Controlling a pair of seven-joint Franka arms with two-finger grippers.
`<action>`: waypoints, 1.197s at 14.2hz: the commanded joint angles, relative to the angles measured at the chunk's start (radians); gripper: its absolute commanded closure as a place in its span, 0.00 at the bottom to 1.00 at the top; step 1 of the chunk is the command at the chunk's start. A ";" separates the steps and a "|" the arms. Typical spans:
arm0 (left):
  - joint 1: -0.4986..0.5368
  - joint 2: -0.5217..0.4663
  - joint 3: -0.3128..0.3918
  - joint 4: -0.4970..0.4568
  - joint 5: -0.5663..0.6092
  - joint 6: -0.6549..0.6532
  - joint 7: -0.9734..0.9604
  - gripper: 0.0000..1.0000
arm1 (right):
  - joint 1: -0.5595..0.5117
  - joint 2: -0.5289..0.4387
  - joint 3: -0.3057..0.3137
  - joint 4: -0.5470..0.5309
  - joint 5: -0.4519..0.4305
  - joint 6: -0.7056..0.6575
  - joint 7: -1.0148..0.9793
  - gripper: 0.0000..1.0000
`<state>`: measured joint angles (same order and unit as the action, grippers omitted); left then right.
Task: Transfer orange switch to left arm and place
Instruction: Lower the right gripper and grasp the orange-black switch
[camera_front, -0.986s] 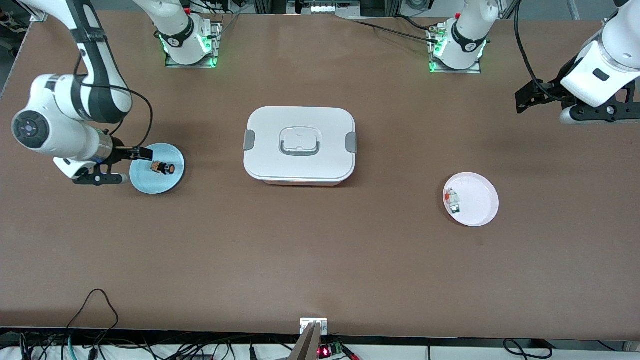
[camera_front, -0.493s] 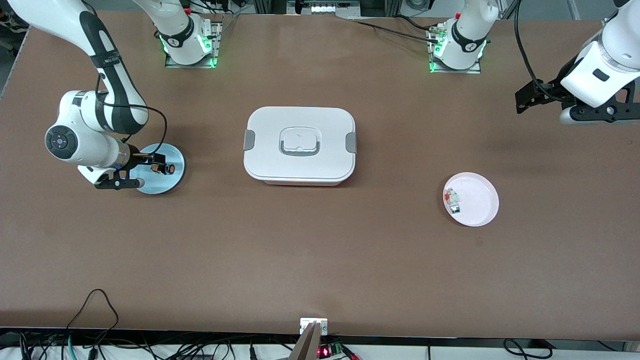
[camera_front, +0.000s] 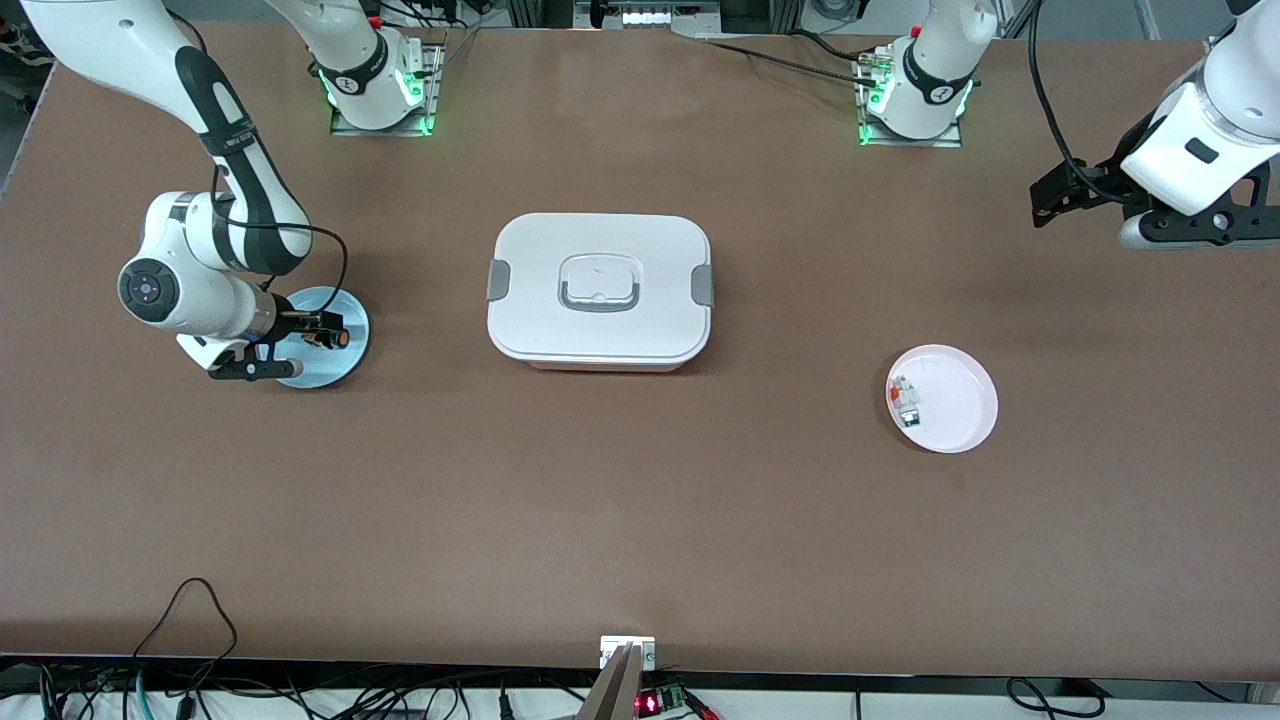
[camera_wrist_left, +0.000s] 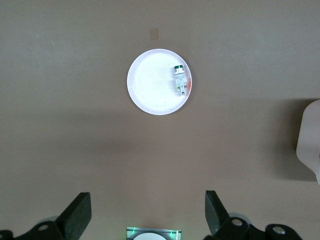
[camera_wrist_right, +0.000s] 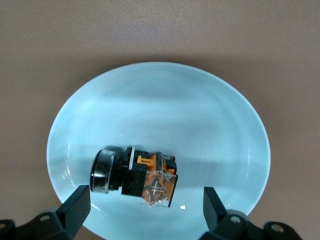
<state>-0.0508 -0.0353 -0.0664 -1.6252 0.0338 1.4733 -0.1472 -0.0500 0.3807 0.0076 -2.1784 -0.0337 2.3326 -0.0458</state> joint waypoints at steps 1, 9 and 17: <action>0.003 -0.001 -0.006 0.004 0.021 -0.001 0.011 0.00 | -0.011 0.021 0.011 -0.011 0.018 0.040 0.000 0.00; 0.003 0.000 -0.006 0.004 0.021 0.001 0.009 0.00 | -0.005 0.041 0.012 -0.009 0.040 0.060 0.000 0.05; 0.002 0.008 -0.007 0.004 0.021 0.002 0.008 0.00 | -0.005 0.008 0.014 0.002 0.040 0.036 -0.019 0.87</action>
<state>-0.0508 -0.0324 -0.0670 -1.6257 0.0338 1.4733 -0.1472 -0.0497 0.4232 0.0131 -2.1753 -0.0060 2.3829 -0.0471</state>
